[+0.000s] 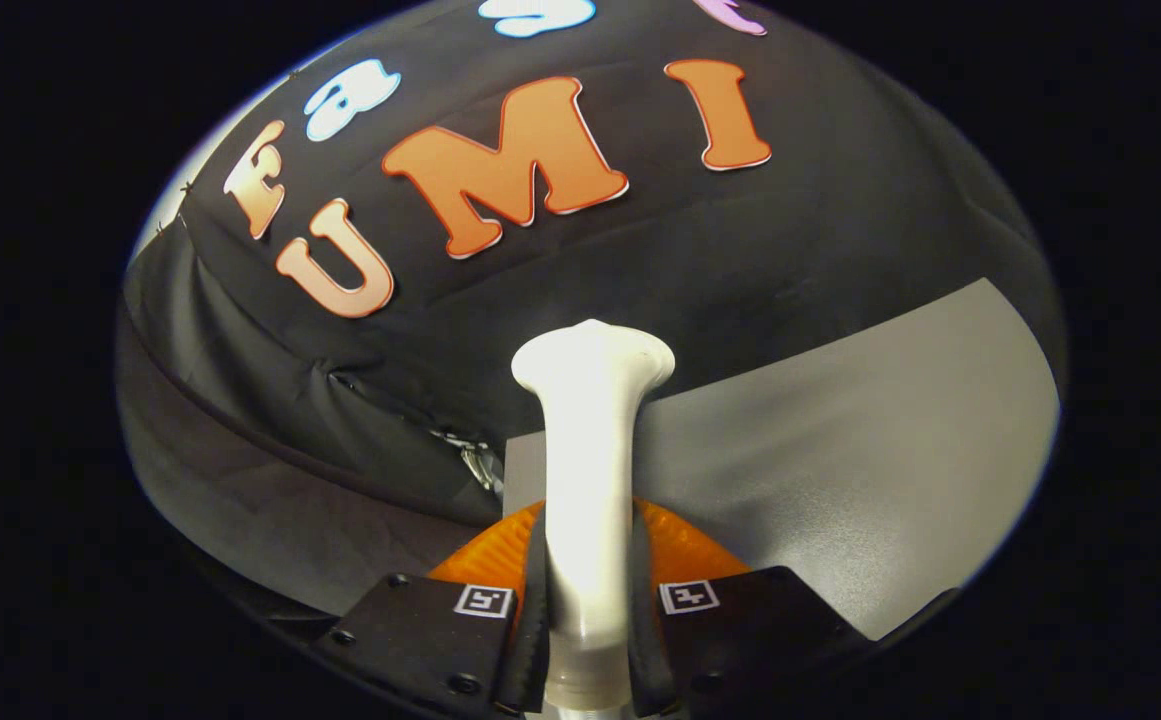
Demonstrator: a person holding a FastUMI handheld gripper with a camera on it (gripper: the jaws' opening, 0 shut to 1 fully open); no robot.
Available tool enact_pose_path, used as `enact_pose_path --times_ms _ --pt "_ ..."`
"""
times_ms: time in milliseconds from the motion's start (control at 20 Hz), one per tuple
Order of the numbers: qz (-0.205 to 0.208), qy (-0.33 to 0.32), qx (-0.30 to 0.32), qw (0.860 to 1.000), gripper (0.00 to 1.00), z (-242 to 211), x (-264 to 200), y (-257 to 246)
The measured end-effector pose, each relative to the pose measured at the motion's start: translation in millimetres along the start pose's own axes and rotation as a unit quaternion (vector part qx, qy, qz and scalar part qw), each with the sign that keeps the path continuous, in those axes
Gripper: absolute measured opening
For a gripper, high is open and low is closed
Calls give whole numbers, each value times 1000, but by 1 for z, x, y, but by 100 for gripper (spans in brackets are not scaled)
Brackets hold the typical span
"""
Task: Iron the clothes twice with a garment steamer, once on the left side and once on the right side.
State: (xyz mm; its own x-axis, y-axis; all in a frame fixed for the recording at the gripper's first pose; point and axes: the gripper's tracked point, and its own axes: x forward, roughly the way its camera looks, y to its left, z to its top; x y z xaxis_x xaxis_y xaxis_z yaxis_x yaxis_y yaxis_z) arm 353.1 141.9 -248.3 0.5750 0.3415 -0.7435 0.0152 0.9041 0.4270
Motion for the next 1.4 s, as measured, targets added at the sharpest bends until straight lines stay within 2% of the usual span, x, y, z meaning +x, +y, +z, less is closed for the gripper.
enact_pose_path --times_ms 150,250,450,800,1050,1400 --pt "43 -80 -21 996 39 22 -37 16" --pt "33 -123 -38 991 39 30 -61 15" --pt "-14 -172 -86 981 39 18 -98 11" --pt "-50 -278 -99 954 39 -50 -181 9" --pt "-29 -328 -108 938 39 -96 -251 44" --pt "-10 -371 -144 918 39 -152 -311 96"
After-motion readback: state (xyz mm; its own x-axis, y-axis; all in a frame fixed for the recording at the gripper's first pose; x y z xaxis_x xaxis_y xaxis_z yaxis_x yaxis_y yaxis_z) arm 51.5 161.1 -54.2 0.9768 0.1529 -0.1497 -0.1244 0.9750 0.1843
